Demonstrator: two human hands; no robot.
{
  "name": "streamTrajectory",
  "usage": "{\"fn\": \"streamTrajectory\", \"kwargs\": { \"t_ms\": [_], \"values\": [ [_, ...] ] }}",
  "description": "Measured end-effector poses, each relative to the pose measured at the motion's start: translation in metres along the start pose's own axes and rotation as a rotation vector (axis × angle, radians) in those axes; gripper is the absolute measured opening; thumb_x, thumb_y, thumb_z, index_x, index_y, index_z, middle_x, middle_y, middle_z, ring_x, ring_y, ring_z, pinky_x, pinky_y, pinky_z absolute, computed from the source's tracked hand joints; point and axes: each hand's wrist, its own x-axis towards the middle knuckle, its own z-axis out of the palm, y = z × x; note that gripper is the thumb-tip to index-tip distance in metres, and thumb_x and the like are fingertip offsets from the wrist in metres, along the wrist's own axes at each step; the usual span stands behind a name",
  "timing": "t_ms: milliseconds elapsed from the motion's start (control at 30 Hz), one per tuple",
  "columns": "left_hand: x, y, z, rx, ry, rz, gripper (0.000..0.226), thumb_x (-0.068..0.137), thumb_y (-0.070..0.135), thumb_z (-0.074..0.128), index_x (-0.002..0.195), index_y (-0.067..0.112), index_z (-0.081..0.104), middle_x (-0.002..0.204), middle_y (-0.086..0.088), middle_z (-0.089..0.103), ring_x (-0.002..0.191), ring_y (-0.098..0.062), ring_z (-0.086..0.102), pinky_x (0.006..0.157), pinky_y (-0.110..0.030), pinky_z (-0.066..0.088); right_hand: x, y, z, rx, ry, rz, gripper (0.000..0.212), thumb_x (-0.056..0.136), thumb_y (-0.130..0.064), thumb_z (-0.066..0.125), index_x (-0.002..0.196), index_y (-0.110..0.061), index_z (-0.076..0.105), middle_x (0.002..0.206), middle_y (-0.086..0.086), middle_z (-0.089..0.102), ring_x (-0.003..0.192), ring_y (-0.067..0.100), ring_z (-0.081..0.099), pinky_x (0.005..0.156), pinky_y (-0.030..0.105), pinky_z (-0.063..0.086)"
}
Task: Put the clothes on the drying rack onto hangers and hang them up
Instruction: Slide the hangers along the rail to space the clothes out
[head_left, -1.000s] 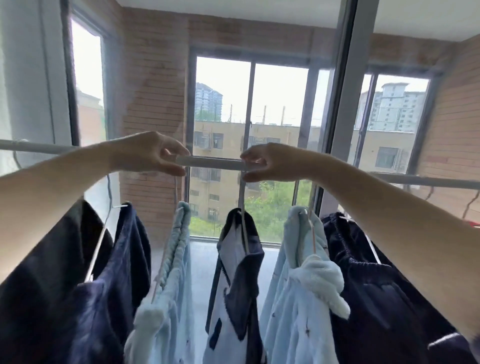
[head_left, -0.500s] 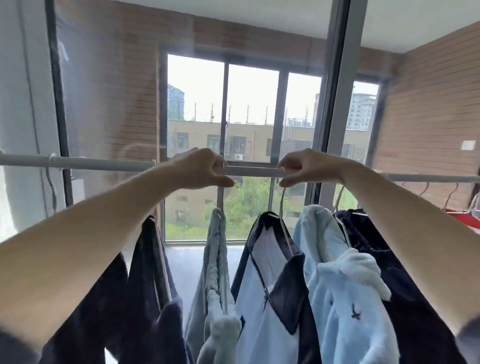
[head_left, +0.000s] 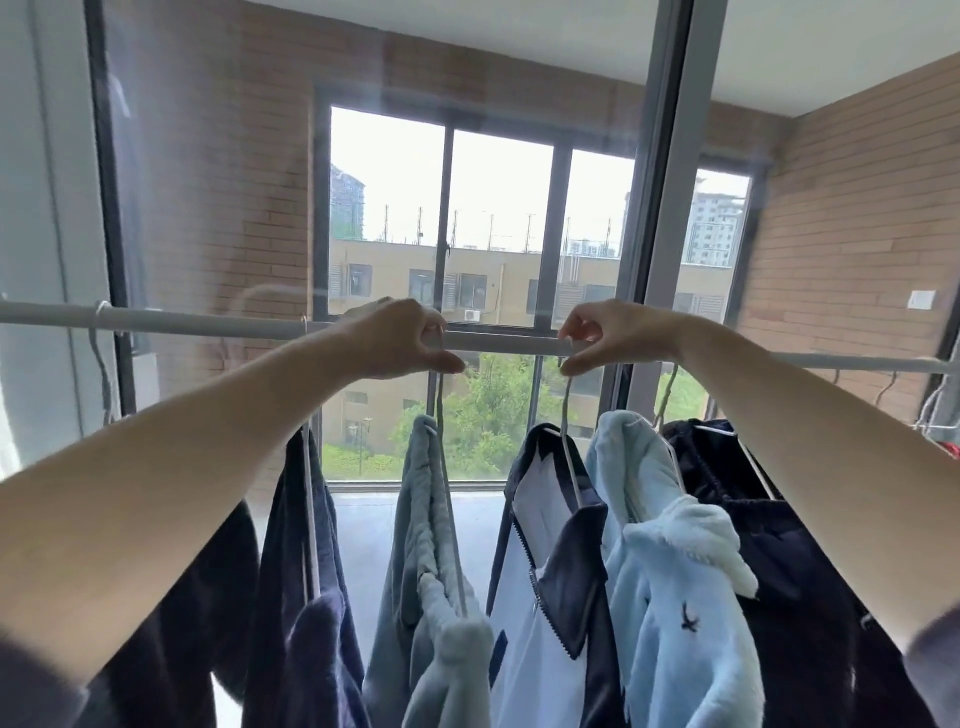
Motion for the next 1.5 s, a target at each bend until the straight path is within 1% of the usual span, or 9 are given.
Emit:
{"fn": "streamTrajectory", "kwargs": {
  "t_ms": [200, 367, 533, 700, 900, 1000, 1100, 1300, 1500],
  "values": [
    [-0.023, -0.015, -0.031, 0.017, 0.119, 0.054, 0.072, 0.079, 0.054, 0.063, 0.135, 0.012, 0.047, 0.136, -0.002, 0.055, 0.119, -0.015, 0.055, 0.097, -0.018, 0.036, -0.002, -0.023, -0.007, 0.009, -0.034, -0.083, 0.098, 0.058, -0.079, 0.061, 0.136, -0.022, 0.045, 0.136, -0.001, 0.052, 0.119, 0.016, 0.051, 0.096, 0.028, 0.041],
    [-0.059, -0.055, -0.066, 0.005, -0.026, -0.072, 0.113, 0.049, 0.091, 0.050, 0.132, 0.014, 0.050, 0.123, 0.009, 0.056, 0.104, -0.012, 0.058, 0.083, -0.013, 0.042, 0.016, -0.096, 0.020, 0.035, 0.025, -0.300, 0.066, 0.085, -0.040, 0.067, 0.140, -0.011, 0.043, 0.141, 0.006, 0.051, 0.125, 0.019, 0.051, 0.096, 0.023, 0.038],
    [-0.065, -0.078, -0.063, -0.059, -0.091, -0.119, 0.053, 0.071, 0.054, 0.066, 0.107, 0.015, 0.066, 0.071, 0.003, 0.058, 0.053, 0.000, 0.047, 0.054, -0.010, 0.040, 0.038, -0.122, 0.045, -0.095, 0.049, -0.318, 0.052, 0.088, -0.036, 0.066, 0.122, 0.002, 0.056, 0.111, 0.014, 0.065, 0.097, 0.024, 0.061, 0.090, 0.032, 0.051],
    [-0.061, -0.085, -0.063, -0.118, -0.098, -0.040, 0.044, 0.075, 0.047, 0.067, 0.103, 0.012, 0.068, 0.059, 0.003, 0.046, 0.045, -0.003, 0.037, 0.046, -0.014, 0.036, 0.037, -0.115, 0.045, -0.050, 0.085, -0.287, 0.043, 0.086, -0.032, 0.069, 0.113, 0.000, 0.060, 0.072, -0.012, 0.048, 0.060, 0.001, 0.041, 0.053, 0.007, 0.032],
    [-0.065, -0.092, -0.065, -0.052, -0.101, 0.032, 0.049, 0.081, 0.043, 0.067, 0.115, 0.008, 0.063, 0.074, -0.001, 0.060, 0.057, -0.005, 0.048, 0.047, -0.006, 0.035, 0.035, -0.125, 0.040, -0.087, 0.031, -0.234, 0.056, 0.083, -0.038, 0.069, 0.127, -0.006, 0.057, 0.102, -0.003, 0.062, 0.087, 0.013, 0.057, 0.079, 0.020, 0.044],
    [-0.082, -0.106, -0.083, 0.014, -0.115, 0.042, 0.072, 0.080, 0.054, 0.062, 0.137, 0.013, 0.047, 0.128, 0.000, 0.059, 0.100, -0.006, 0.054, 0.079, -0.007, 0.038, 0.032, -0.145, 0.035, -0.067, 0.030, -0.235, 0.071, 0.083, -0.044, 0.066, 0.142, -0.013, 0.041, 0.139, -0.001, 0.050, 0.125, 0.016, 0.048, 0.102, 0.023, 0.030],
    [-0.115, -0.131, -0.114, 0.066, -0.108, 0.035, 0.093, 0.068, 0.074, 0.056, 0.138, 0.014, 0.045, 0.133, 0.006, 0.053, 0.107, -0.007, 0.052, 0.090, -0.020, 0.037, 0.042, -0.188, 0.041, 0.013, 0.073, -0.310, 0.073, 0.084, -0.043, 0.065, 0.144, -0.013, 0.038, 0.147, 0.003, 0.046, 0.132, 0.018, 0.046, 0.100, 0.022, 0.032],
    [-0.162, -0.179, -0.142, 0.036, -0.133, -0.128, 0.084, 0.052, 0.078, 0.062, 0.118, 0.025, 0.061, 0.092, 0.020, 0.064, 0.077, 0.007, 0.058, 0.066, -0.010, 0.038, 0.069, -0.239, 0.071, -0.079, 0.053, -0.347, 0.047, 0.087, -0.033, 0.068, 0.123, -0.004, 0.059, 0.097, 0.001, 0.065, 0.074, 0.007, 0.056, 0.070, 0.016, 0.042],
    [-0.167, -0.189, -0.133, -0.044, -0.081, -0.081, 0.081, 0.050, 0.086, 0.057, 0.107, 0.029, 0.061, 0.080, 0.016, 0.061, 0.065, 0.008, 0.056, 0.053, -0.007, 0.038, 0.063, -0.240, 0.076, -0.025, 0.092, -0.318, 0.045, 0.087, -0.032, 0.068, 0.119, -0.002, 0.061, 0.079, -0.005, 0.060, 0.061, 0.003, 0.047, 0.061, 0.014, 0.038]
  ]
}}
